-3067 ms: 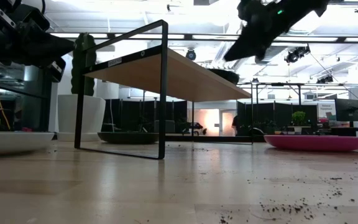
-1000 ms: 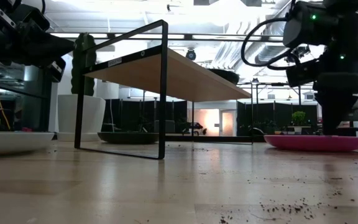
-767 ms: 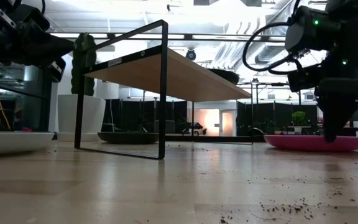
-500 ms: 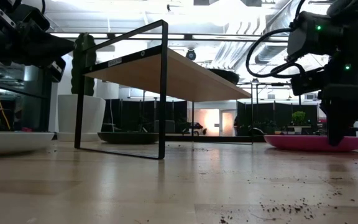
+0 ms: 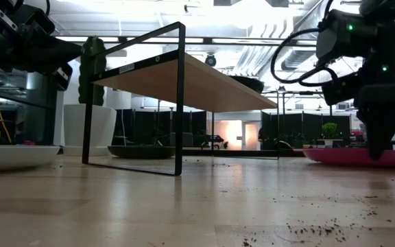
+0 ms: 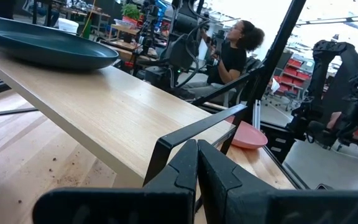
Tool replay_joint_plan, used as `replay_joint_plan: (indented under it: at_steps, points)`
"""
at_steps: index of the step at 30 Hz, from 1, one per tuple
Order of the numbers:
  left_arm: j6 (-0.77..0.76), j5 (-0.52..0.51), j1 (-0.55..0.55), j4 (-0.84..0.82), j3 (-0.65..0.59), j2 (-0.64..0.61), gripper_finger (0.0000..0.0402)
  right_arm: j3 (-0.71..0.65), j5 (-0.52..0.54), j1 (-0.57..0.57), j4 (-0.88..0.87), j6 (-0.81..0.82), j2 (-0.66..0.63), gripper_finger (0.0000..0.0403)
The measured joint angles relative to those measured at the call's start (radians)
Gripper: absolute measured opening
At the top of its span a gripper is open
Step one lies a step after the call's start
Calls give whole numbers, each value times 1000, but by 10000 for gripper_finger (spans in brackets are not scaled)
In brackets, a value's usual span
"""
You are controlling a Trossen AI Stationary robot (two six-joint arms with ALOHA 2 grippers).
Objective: Place and stack plates onto a shelf
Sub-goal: Put the pink plate on the shelf
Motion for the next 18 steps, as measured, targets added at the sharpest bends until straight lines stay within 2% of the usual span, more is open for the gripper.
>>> replay_joint_plan:
  at_steps: [8,18]
  points:
    - [0,0,0,0,0,0,0,158,-24,0,-140,-95,-32,1]
    - [0,0,0,0,0,0,0,532,-334,24,-329,-277,-68,0]
